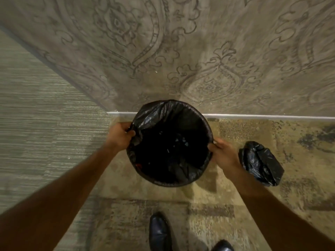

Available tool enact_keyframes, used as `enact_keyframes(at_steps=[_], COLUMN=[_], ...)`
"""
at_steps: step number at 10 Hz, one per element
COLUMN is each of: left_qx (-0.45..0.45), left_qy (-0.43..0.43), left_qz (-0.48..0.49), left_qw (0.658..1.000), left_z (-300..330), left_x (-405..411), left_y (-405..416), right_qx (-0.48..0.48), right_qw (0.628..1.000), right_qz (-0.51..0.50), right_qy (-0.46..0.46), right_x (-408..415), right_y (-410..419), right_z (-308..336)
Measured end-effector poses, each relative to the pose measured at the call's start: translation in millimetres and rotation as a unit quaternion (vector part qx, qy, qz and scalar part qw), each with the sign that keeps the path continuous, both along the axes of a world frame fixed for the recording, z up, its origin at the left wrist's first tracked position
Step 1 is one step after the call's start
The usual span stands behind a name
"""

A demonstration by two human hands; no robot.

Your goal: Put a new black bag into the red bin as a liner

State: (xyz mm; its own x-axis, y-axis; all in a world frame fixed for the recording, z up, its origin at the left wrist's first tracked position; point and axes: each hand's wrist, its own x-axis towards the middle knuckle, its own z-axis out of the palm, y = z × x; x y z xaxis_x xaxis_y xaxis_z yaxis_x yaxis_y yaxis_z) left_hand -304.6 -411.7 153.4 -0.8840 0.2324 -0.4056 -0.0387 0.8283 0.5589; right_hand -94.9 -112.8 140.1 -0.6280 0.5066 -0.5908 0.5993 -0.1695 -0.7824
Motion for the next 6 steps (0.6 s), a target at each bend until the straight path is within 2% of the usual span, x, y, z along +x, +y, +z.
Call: enact_keyframes(at_steps=[1,2,3,4,5,6], left_qx=[-0.015,-0.059,-0.060,-0.069,-0.071,-0.073], left_qy=[0.006,0.002,-0.002,-0.006,0.013,0.097], left_qz=[0.014,0.022,0.035,0.036,0.020,-0.024], left_qw=[1.000,0.998,0.998,0.997,0.997,0.992], left_z=[-18.4,-36.7,-55.7,-61.9,-57.0,-33.1], left_x=[-32.5,-48.4,-55.6,-56.8,-52.2,-35.0], left_y=[-4.7,-9.4,-11.3,-10.5,-8.0,-3.2], right_qx=[0.029,0.102,0.177,0.198,0.192,0.217], right_qw=[0.999,0.994,0.982,0.976,0.978,0.974], right_qz=[0.007,0.018,0.027,0.043,0.048,0.057], right_qy=[-0.024,-0.046,-0.065,-0.077,-0.063,-0.042], right_x=[-58.5,-90.8,-103.6,-108.0,-105.7,-82.6], right_y=[-0.1,-6.7,-13.8,-18.7,-25.2,-36.3], right_z=[-25.1,-44.1,-56.3,-55.6,-47.3,-19.0])
